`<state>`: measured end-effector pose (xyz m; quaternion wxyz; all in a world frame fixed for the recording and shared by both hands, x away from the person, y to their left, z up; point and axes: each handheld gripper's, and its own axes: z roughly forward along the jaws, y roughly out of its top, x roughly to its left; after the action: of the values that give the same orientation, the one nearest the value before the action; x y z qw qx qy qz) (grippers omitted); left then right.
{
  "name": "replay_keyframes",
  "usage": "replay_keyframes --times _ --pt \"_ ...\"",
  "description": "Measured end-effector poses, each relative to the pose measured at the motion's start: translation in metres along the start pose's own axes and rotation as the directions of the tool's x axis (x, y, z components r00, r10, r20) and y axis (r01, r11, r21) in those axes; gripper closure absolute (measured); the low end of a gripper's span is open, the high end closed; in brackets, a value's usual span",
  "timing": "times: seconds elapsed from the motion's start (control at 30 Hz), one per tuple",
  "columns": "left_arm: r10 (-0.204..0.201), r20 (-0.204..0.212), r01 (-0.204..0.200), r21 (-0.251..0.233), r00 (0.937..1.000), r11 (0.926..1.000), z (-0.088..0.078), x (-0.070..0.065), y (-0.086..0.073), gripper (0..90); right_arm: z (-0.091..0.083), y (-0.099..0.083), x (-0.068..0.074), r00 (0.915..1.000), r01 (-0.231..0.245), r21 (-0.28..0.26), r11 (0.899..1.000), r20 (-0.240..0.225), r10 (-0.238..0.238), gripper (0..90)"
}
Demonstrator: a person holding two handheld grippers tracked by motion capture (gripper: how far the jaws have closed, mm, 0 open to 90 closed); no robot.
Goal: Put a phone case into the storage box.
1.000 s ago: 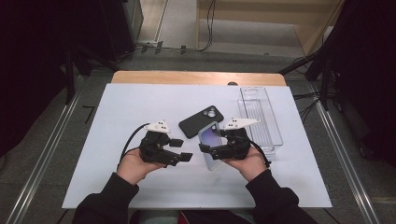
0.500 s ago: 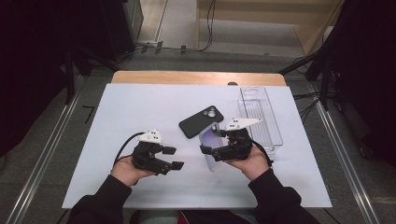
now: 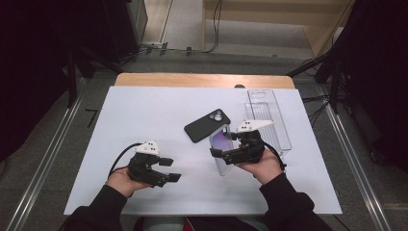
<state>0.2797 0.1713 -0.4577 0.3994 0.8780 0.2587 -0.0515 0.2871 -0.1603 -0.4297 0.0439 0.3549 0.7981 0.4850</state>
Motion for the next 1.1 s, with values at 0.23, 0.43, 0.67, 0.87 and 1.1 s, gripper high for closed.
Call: replay_keyframes --times 0.23,0.43,0.67,0.87,1.1 --pt "-0.067 -0.037 0.068 0.007 0.9971 0.9977 -0.008 0.003 -0.008 31.1 -0.013 0.003 -0.006 0.9991 -0.032 -0.024 0.999 0.027 0.033 15.9" --pt "-0.101 -0.077 0.1 -0.015 0.9919 0.9949 -0.013 0.002 -0.012 31.1 -0.023 0.007 -0.01 0.9969 -0.045 -0.041 0.998 0.063 0.048 16.0" --pt "-0.147 -0.105 0.145 -0.023 0.9836 0.9891 -0.015 0.001 -0.013 31.1 -0.033 0.012 -0.015 0.9927 -0.064 -0.059 0.996 0.099 0.069 16.0" --pt "-0.175 -0.109 0.169 -0.06 0.9785 0.9837 -0.02 0.0 -0.015 31.0 -0.042 0.018 -0.025 0.9854 -0.09 -0.086 0.992 0.137 0.101 16.0" --pt "-0.199 -0.14 0.191 -0.066 0.97 0.9793 -0.021 -0.001 -0.019 31.0 -0.052 0.025 -0.036 0.9753 -0.106 -0.132 0.986 0.179 0.129 16.0"
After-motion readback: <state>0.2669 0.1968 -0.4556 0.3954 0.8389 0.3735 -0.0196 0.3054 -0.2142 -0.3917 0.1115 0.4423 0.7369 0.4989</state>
